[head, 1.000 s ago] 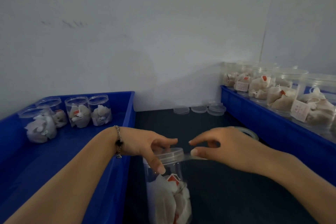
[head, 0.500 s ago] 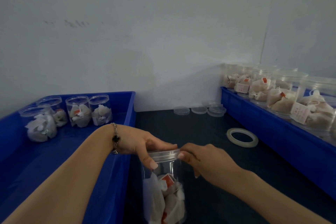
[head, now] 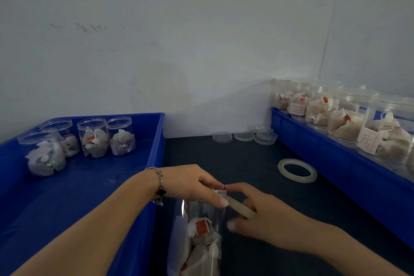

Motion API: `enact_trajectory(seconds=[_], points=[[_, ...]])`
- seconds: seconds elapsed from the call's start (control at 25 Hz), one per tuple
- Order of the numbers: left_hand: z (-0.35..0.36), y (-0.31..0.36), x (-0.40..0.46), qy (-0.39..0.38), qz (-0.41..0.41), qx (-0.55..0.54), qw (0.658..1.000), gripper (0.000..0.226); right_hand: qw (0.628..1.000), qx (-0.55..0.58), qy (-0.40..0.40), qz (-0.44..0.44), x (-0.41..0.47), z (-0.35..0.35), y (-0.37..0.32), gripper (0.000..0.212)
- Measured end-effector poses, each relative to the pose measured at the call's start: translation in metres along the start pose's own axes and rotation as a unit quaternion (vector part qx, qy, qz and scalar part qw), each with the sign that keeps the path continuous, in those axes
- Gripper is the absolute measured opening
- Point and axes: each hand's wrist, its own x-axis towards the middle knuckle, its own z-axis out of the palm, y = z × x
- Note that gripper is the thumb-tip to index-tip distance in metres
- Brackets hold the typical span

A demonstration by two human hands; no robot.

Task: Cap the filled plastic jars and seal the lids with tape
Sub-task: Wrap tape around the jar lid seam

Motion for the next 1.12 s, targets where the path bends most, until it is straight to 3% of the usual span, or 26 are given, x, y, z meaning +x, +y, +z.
enact_trajectory(seconds=[0.12,0.28,0.4,0.48,0.6,0.68,0.8,0.88,1.0,1.12], points=[[-0.003,-0.001,-0.007,0.0,0.012,-0.025,1.0,0.061,0.986,0.138,-0.098,-0.01,-0.012,-0.01,0.008,0.072],[-0.004,-0.002,-0.009,0.021,0.046,-0.033,0.998,0.064,0.988,0.151,0.029,-0.035,-0.031,-0.002,0.009,0.056],[-0.002,0.002,-0.005,0.051,0.066,-0.065,0.994,0.058,0.99,-0.043,0.125,-0.051,-0.036,-0.004,0.005,0.051],[0.005,0.005,0.001,0.077,0.069,-0.044,0.994,0.054,0.963,-0.215,0.147,-0.07,-0.031,-0.003,0.003,0.046],[0.011,0.004,0.006,0.149,0.034,0.075,0.985,0.061,0.944,-0.293,0.137,-0.068,-0.015,0.006,0.007,0.052],[0.012,0.005,0.006,0.174,0.011,0.113,0.978,0.056,0.956,-0.259,0.128,-0.056,-0.006,0.01,0.013,0.049],[0.013,0.006,0.007,0.165,-0.027,0.122,0.978,0.058,0.985,-0.148,0.076,-0.037,0.007,0.017,0.02,0.027],[0.015,0.006,0.008,0.161,-0.033,0.136,0.977,0.062,0.994,-0.091,0.049,-0.043,0.013,0.023,0.021,0.024],[0.015,0.006,0.008,0.144,-0.026,0.139,0.979,0.066,0.997,-0.015,0.076,-0.026,0.016,0.023,0.019,0.029],[0.013,0.009,0.007,0.126,-0.038,0.153,0.979,0.062,0.985,-0.101,0.14,-0.02,0.012,0.016,0.021,0.032]])
